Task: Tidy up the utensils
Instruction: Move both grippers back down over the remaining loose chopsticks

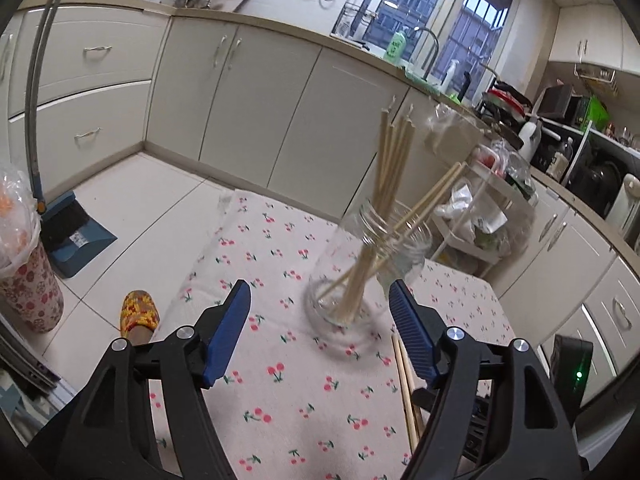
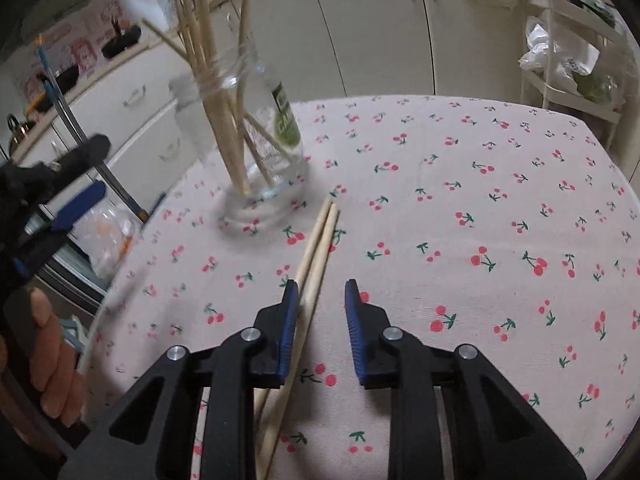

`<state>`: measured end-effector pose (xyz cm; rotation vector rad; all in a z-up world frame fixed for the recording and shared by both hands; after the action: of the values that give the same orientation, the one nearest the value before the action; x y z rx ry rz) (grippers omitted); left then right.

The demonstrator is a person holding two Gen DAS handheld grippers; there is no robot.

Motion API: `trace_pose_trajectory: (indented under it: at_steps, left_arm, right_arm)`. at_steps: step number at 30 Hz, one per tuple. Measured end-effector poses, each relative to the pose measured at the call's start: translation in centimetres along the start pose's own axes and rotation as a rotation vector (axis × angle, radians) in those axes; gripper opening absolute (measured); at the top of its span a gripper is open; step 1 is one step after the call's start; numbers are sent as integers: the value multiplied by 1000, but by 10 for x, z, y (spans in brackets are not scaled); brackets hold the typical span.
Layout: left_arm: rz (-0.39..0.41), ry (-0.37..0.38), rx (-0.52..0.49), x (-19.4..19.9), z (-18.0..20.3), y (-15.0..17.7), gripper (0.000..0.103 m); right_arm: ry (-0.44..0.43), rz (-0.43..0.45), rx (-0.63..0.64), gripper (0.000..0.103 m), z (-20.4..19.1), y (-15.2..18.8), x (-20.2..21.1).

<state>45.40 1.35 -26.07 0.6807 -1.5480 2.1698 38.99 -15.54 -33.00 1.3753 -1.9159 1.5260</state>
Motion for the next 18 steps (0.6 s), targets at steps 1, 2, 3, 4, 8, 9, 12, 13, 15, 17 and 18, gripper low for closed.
trace_pose_trajectory:
  at_steps: [1,2,3,4,8,9,12,13,15,17,18]
  left_arm:
    - [-19,-2,-6,-1,2,3,69]
    - [-37,-3,-11,-3,4,7,69]
    - [-57,-2,-19,-5,7,11,69]
    - [-75,-2,-31,-7,9,14,69]
    - [-197,-29,-176,-26,42,44,69]
    - [-208,-32,-202,-29,49,48,69]
    - [-238,-53,-264,-42,72,59,69]
    - [-254,-58,-281,-47,80,62,69]
    - [-259,-79,-313,-55,90,65,69]
    - [-275,-97,-358,-65,100,69,68]
    - [-283,-110,-377,-70,103,71,65]
  right_arm:
    - [20,-6,19,23,2,1,0]
    - [61,-12,49,23,3,0,2]
    - [79,-15,54,19,5,0,5]
    - [87,-18,44,17,10,0,8]
    - [106,-13,3,14,34,6,23]
    - [109,-9,-6,14,40,8,28]
    - [106,-2,-40,14,57,15,41]
    - [105,-1,-47,14,59,17,44]
    - [84,3,-73,14,66,21,51]
    - [64,9,-91,14,69,24,54]
    - [53,11,-98,14,70,25,55]
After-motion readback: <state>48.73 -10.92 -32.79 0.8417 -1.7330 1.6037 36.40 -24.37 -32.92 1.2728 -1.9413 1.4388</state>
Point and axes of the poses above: each gripper's, at about its wrist camera, not at the fingertips, and x roughly against the way its jaws point, z to its right, y to its underside, the point moved 8 cm from there along -x, roughly the way its jaws point, and after that the axes turned 12 degrees about -y, right-handed, at the moved point
